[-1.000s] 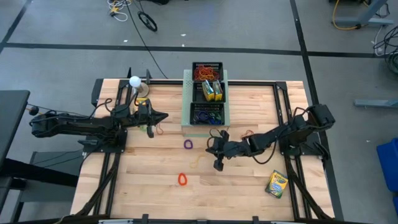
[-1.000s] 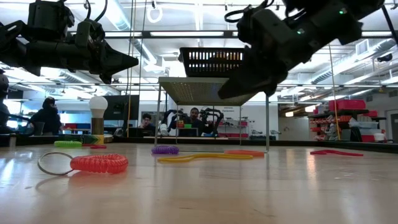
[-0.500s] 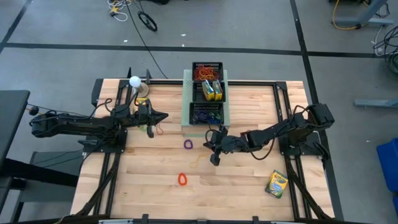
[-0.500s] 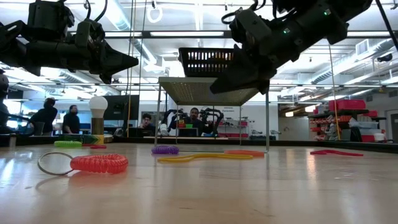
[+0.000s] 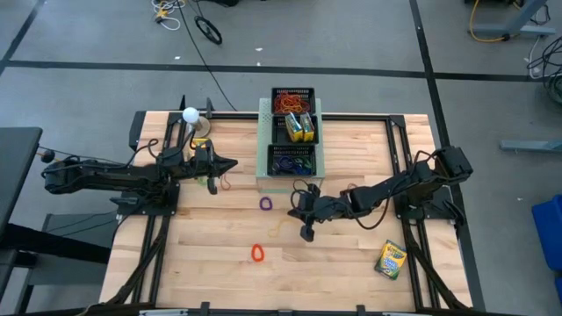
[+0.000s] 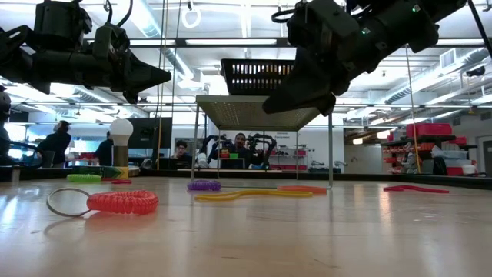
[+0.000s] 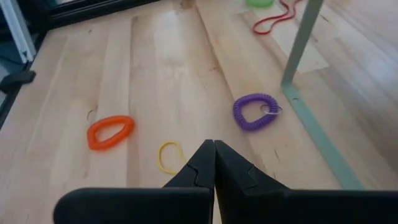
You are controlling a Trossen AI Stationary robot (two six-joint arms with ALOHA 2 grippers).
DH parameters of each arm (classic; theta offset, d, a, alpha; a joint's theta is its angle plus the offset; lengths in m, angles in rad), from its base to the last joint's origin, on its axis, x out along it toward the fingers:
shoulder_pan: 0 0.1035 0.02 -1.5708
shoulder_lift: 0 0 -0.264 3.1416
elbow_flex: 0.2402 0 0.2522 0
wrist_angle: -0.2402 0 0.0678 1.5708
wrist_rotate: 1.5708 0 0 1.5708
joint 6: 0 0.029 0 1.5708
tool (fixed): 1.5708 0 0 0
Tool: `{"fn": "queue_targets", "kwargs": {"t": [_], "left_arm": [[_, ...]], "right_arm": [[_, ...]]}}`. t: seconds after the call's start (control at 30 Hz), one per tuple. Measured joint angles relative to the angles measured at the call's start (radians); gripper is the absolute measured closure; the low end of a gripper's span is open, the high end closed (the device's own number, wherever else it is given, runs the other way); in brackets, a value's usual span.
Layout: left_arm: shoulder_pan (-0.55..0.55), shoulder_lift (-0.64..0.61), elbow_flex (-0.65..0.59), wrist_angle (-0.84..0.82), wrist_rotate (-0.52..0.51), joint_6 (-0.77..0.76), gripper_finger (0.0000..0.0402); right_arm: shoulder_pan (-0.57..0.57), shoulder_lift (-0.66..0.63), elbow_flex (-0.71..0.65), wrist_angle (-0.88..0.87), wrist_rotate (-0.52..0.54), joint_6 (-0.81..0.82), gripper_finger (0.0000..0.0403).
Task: Pick & Place Office Desk Supplies
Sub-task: Put the orange rubber band into the top black bin on the shelf
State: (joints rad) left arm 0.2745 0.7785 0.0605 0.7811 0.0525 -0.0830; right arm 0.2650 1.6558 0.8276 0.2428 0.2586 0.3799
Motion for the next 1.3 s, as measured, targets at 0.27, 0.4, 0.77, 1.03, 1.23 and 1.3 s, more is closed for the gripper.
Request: {"fn": "queue_targets", "kwargs": {"t": [0.27, 0.4, 0.77, 1.03, 1.23, 1.3], "left_arm": [[0.000, 0.000, 0.000, 0.000, 0.000, 0.000, 0.0381], [0.000, 0.000, 0.000, 0.000, 0.000, 0.000, 0.0381], [0.000, 0.000, 0.000, 0.000, 0.000, 0.000, 0.0381], [0.000, 0.000, 0.000, 0.009, 0.001, -0.042, 0.0381], [0.000, 0.000, 0.000, 0.008, 0.002, -0.194, 0.0381], [0.000, 0.000, 0.000, 0.008, 0.001, -0.198, 0.0381]], "right_arm": [[0.001, 0.000, 0.000, -0.007, -0.065, -0.146, 0.0398], [0.054, 0.000, 0.000, -0.074, -0.076, -0.136, 0.0398], [0.198, 0.001, -0.150, -0.052, 0.104, 0.174, 0.0398], [0.161, 0.001, -0.152, -0.067, 0.215, 0.301, 0.0375], [0.122, 0.004, -0.153, -0.115, 0.220, 0.287, 0.0313], [0.118, 0.019, -0.153, -0.116, 0.217, 0.251, 0.0293]]}}
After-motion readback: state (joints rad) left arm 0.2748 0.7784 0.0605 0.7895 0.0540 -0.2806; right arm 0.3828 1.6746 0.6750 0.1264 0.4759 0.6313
